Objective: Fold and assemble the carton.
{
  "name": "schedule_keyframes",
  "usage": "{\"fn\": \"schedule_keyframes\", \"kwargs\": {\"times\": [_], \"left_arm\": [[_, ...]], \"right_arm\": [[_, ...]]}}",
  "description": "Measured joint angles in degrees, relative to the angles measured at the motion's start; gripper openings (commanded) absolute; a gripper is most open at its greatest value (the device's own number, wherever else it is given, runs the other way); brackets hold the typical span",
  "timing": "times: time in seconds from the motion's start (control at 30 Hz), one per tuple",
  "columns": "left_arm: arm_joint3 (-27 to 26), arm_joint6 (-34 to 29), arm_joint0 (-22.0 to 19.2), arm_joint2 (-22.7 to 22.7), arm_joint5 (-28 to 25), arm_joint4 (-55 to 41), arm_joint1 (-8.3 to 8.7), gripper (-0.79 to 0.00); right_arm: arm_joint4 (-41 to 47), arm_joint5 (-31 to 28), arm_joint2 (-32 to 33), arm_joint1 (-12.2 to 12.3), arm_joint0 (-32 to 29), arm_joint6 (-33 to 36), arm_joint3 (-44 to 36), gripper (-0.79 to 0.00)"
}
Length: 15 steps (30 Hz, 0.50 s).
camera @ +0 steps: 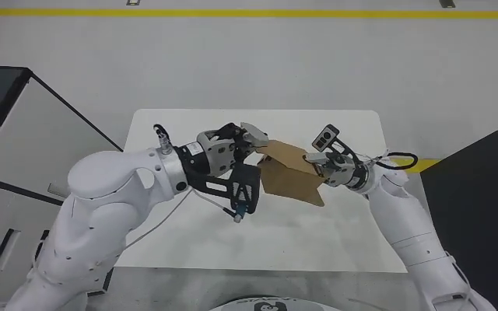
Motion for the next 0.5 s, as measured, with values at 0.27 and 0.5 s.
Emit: {"fn": "schedule_keyframes", "kwargs": {"times": [0.27,0.5], "left_arm": [[0.0,-1.5,-0.3,2.7,-1.8,-1.2,-0.18,-0.785],[0.0,-2.3,0.3,4.0,-0.3,-3.0,-0.41,-0.785]], "right_arm": [[2.8,-0.9,0.9,0.0,-0.7,-0.3,-1.0,-0.785],[6.5,-2.0,1.2,-0.4,-0.8,0.6,-0.8,-0.785]]}}
